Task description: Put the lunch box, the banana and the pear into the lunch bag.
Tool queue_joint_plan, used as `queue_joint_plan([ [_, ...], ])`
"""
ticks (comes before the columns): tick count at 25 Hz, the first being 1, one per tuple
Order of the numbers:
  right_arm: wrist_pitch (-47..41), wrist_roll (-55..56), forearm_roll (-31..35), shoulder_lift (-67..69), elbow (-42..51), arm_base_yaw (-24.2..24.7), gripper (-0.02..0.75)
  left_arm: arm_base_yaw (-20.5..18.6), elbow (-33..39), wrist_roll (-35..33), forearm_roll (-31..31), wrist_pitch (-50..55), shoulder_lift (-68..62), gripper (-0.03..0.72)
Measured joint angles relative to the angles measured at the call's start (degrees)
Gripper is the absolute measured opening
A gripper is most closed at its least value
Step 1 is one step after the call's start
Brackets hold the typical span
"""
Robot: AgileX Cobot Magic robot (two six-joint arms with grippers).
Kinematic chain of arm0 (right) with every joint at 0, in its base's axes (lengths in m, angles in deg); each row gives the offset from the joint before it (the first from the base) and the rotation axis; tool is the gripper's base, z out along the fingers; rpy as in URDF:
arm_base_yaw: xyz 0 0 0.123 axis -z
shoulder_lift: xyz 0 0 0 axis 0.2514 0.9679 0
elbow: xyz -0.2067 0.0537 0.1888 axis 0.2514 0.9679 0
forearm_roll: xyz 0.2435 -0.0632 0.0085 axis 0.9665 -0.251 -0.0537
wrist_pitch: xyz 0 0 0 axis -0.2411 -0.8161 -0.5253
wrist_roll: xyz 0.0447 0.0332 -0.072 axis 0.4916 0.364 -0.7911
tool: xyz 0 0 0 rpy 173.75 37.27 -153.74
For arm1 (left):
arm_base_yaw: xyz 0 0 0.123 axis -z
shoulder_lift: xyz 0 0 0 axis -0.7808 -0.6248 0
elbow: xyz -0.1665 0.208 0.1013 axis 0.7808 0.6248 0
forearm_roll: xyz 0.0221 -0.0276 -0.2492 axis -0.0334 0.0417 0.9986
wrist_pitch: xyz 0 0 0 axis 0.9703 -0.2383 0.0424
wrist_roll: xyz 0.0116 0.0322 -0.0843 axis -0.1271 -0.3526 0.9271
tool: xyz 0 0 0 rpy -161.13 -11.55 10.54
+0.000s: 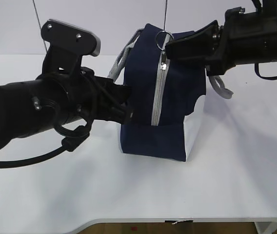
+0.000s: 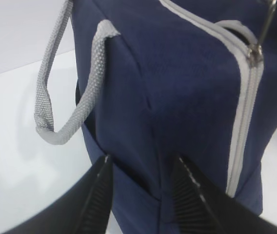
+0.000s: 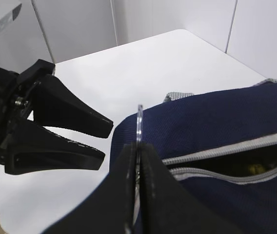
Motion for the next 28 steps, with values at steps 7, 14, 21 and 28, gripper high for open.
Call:
queue_joint_plan([
  [7,0.0,0.13,0.0,0.0,0.0,0.0,0.006,0.0,0.0,6.21,-5.04,-0.13,-0.55,0.309],
  [14,0.0,0.13,-0.09,0.0,0.0,0.0,0.006,0.0,0.0,10.49,-9.81,-1.4,-0.9,0.309],
  [21,-0.32,0.23,-0.09,0.0,0.0,0.0,0.006,0.0,0.0,12.09,-10.4,-3.85,-3.27,0.308],
  [28,-0.92,0.48,-0.22,0.0,0.0,0.0,0.006,0.0,0.0,14.57,-12.26,-6.1,-4.23,0.308],
])
